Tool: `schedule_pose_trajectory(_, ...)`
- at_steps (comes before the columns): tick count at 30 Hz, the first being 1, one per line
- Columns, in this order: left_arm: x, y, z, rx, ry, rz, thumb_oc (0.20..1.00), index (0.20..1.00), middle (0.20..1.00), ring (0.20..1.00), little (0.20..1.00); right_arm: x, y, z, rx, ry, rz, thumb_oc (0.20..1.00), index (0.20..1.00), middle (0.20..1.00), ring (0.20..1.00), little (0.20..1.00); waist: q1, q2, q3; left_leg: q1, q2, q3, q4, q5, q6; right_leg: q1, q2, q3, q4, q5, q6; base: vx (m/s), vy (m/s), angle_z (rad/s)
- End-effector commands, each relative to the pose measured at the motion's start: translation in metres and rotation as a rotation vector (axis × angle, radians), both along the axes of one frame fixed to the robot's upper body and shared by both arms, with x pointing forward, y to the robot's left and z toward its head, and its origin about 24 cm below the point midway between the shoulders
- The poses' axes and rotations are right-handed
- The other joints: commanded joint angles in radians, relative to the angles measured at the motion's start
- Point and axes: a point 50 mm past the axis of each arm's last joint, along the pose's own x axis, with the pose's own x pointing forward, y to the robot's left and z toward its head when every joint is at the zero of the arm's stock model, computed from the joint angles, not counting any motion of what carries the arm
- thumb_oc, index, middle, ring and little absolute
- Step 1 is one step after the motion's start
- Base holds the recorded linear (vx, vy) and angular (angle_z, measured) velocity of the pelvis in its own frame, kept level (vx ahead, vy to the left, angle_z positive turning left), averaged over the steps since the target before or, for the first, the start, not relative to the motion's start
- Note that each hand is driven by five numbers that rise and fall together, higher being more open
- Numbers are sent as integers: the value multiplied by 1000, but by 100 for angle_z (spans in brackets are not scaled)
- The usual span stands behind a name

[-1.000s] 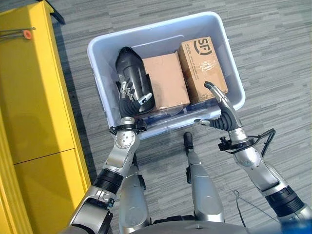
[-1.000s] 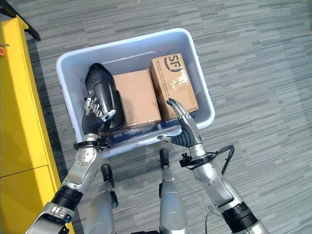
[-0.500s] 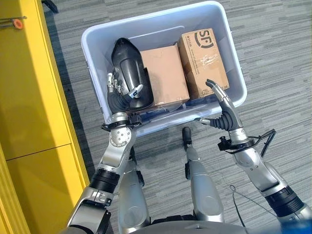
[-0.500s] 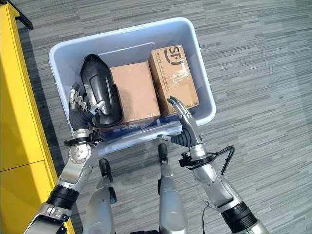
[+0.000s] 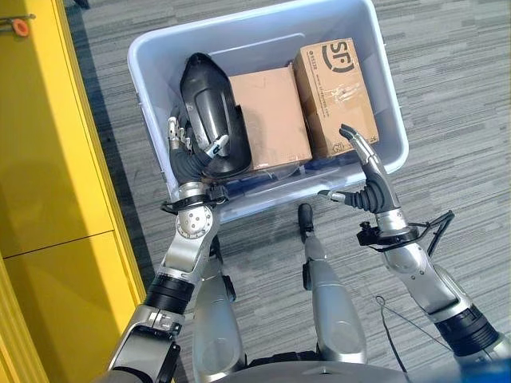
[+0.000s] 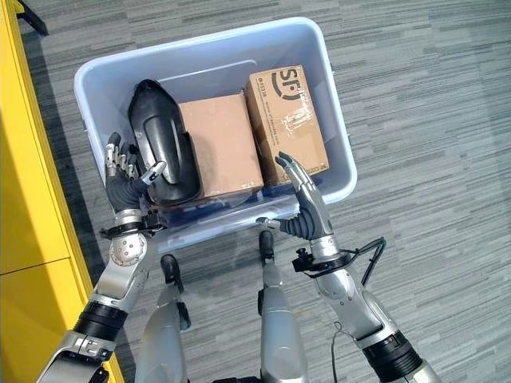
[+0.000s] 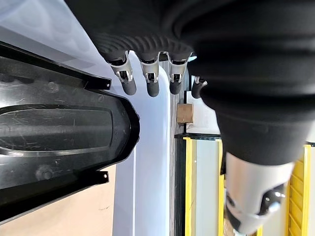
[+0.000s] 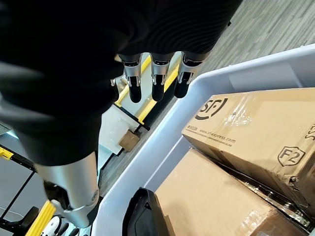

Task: Move parts from the plastic box to the shelf.

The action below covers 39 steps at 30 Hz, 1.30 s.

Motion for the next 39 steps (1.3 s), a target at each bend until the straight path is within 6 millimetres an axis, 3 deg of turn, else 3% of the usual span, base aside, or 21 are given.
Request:
schedule_pose_trajectory(1, 1, 9, 18, 39, -112, 61, 1000, 1000, 1000, 1000, 1000, -7, -5, 26, 35, -142, 38, 1000, 1000, 1000, 1000, 1000, -4, -17, -39, -38, 45, -34, 43, 50, 0, -1, -92, 3, 192, -72, 84, -11, -15, 8)
schedule_pose_trajectory(19, 0, 18, 19, 14, -118, 126, 1000, 1000, 1000, 1000, 1000, -13, -9, 23, 39, -133, 36, 1000, 1000, 1000, 1000, 1000, -4, -33, -22, -87, 37, -54, 75, 29, 3, -21, -90, -7, 193, -76, 81, -2, -2, 2)
schedule_pose_trajectory(39, 16, 33, 4, -24, -9, 254, 1000, 1000, 1000, 1000, 1000, -20, -8, 24, 54, -143, 64, 1000, 1000, 1000, 1000, 1000, -24, -65, -6, -145, 39, -62, 87, 31, 4, -61, -74, -15, 191, -70, 77, -1, -2, 1)
